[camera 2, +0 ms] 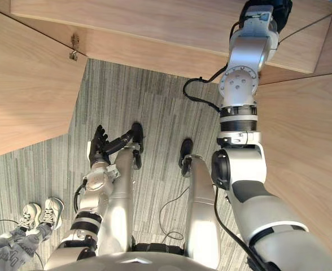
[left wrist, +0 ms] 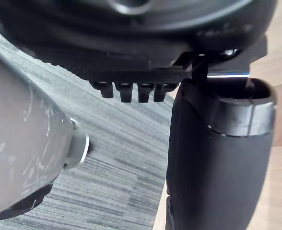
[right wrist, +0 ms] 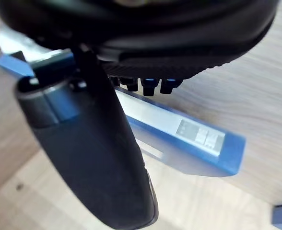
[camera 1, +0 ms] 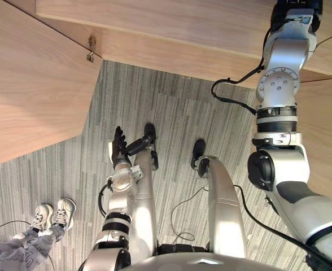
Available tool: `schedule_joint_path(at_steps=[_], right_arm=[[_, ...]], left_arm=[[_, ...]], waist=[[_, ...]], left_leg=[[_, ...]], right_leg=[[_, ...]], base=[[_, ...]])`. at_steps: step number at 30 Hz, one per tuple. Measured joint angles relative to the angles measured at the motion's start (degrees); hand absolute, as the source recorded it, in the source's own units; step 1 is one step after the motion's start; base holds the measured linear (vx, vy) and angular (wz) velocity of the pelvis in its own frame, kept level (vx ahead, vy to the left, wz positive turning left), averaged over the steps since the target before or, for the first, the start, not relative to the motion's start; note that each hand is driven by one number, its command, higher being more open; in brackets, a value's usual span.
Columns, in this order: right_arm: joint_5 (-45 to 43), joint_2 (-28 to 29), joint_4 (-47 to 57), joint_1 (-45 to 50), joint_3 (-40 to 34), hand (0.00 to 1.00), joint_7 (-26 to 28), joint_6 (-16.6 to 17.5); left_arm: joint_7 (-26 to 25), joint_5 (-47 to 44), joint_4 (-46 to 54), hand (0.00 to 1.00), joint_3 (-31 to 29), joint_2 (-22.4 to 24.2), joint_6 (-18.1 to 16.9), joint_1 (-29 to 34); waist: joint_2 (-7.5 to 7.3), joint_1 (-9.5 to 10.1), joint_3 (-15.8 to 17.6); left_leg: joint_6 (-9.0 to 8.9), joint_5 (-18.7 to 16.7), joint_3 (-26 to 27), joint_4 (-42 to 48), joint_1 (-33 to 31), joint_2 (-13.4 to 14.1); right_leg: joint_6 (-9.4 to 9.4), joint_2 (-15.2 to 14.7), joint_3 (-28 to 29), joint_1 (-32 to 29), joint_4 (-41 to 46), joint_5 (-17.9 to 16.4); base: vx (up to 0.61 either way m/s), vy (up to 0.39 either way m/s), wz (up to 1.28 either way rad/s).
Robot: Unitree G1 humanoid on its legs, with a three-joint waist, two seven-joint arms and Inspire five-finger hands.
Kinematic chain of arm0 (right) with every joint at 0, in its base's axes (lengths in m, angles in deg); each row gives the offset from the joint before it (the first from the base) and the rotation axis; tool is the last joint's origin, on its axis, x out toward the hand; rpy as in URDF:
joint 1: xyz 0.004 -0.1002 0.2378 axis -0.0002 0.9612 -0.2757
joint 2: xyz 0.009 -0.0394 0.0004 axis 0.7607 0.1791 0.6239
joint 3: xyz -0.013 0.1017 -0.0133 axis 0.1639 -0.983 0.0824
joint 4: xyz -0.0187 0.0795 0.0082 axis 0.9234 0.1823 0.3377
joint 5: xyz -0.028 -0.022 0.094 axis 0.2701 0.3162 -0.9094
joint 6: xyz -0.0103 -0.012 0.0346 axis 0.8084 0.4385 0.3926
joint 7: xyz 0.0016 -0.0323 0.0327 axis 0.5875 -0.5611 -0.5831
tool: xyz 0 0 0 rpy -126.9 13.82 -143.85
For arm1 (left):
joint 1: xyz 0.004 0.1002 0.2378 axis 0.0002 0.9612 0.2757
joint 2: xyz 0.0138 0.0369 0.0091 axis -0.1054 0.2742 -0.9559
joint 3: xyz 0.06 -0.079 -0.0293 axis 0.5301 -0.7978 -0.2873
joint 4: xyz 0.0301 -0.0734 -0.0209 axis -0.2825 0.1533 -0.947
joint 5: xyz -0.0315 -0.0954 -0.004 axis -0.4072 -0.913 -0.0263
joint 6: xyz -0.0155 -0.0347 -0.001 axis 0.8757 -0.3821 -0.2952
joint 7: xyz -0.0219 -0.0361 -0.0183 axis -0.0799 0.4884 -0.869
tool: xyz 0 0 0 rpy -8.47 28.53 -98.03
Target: Walk over to the cabinet, pick up the folder, carry it to the office cabinet, place the folder inside the office cabinet, then close the office cabinet door
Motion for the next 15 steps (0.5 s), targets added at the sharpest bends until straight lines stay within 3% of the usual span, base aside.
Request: schedule_joint_path(at_steps=[10, 15], right_arm=[[2.24, -7.03, -5.86, -3.16, 10.42, 1.00, 8.97, -7.32], [9.20, -13.53, -9.68, -2.72, 16.01, 1.00, 14.36, -11.84]], left_arm=[[1.40, 0.03, -2.48, 1.00, 1.74, -1.51, -0.04, -0.07], [2.66, 0.04, -3.75, 1.00, 1.90, -2.66, -0.04, -0.05]], waist=[[0.01, -0.78, -0.35], [0.01, -1.09, -0.35]], left_leg=[[0.57, 0.46, 1.03, -1.72, 1.75, 0.11], [0.96, 1.02, 1.85, -2.56, 2.29, 0.15]], right_leg=[[0.24, 0.01, 0.28, 1.77, -2.53, 1.29], [0.71, -0.05, 0.48, 2.45, -4.05, 2.39]], base=[[0.02, 0.016, -0.03], [0.04, 0.020, -0.03]])
